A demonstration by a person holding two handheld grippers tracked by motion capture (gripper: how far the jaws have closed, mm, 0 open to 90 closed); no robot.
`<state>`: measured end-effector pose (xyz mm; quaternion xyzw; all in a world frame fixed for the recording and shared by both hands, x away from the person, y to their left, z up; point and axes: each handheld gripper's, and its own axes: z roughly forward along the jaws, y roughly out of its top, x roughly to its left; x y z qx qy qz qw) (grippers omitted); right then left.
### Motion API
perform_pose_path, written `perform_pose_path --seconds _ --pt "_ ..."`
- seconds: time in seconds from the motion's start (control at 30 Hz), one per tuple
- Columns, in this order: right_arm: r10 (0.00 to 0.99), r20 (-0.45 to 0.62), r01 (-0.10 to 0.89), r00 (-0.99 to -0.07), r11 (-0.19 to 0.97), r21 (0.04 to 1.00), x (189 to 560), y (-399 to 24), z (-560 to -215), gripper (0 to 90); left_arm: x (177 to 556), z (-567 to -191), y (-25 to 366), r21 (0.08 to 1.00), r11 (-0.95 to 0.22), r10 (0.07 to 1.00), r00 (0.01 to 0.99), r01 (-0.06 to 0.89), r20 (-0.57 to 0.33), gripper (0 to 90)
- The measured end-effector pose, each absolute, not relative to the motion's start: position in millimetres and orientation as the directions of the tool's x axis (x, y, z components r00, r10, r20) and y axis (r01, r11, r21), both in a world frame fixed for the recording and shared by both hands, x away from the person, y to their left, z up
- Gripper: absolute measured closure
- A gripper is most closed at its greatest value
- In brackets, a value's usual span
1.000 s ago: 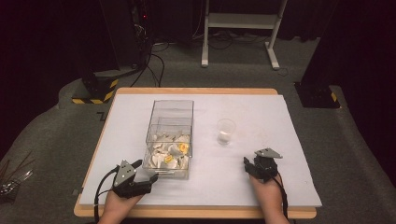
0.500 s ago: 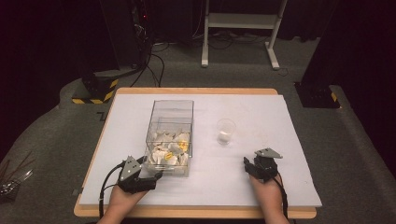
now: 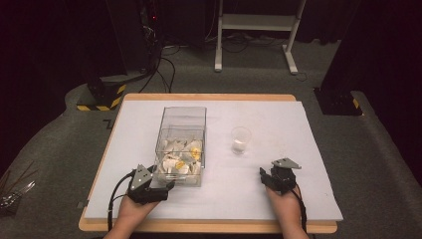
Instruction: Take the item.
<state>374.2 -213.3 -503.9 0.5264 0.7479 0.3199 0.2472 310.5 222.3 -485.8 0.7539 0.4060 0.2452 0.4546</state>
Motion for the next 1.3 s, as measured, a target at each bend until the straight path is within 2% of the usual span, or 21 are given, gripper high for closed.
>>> perform_pose_path --seconds 0.7,1.3 --pt "0.946 -0.036 0.629 -0.322 0.242 0.739 374 -213 -504 42.5 320 -484 217 0.895 -0.243 0.844 0.537 0.374 0.005 11.3" --pt "0.948 -0.039 0.630 -0.317 0.241 0.739 374 -212 -504 41.9 331 -484 219 0.888 -0.247 0.850 0.527 0.387 0.007 4.8"
